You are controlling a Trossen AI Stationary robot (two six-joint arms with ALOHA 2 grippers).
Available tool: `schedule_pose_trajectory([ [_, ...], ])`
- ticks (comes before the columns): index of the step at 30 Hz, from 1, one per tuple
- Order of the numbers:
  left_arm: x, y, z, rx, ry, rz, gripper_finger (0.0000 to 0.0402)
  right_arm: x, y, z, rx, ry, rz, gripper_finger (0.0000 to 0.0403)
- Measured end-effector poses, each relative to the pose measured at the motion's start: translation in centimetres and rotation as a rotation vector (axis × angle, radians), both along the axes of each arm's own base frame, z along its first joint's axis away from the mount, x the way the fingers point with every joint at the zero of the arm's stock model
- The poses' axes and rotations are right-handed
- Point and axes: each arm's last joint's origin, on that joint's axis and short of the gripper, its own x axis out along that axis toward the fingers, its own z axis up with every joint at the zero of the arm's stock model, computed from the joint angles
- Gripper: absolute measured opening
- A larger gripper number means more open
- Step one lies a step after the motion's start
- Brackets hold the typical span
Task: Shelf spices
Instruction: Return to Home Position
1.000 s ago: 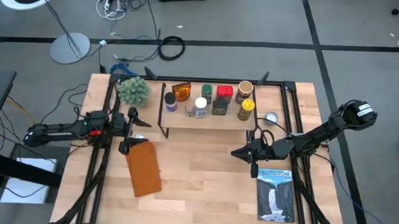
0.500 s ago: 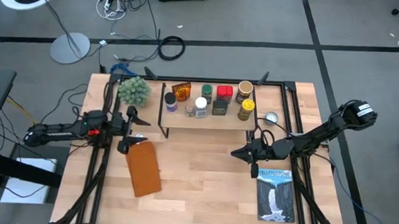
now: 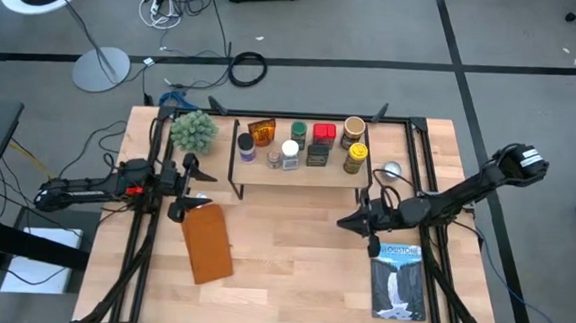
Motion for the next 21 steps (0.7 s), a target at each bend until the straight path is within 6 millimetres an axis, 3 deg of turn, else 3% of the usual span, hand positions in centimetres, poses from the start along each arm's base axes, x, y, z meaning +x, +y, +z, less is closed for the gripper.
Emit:
schedule_pose_trajectory([
  [11,0.0,0.0,0.0,-0.092,0.007,-0.013,0.0284,-3.2,0.2,0.2,0.037,-0.080,0.079,0.0022],
  [21,0.0,0.1,0.0,-0.058,0.005,0.012,0.0284,-4.4,-1.0,-1.0,-0.001,-0.007,-0.066,0.0024],
])
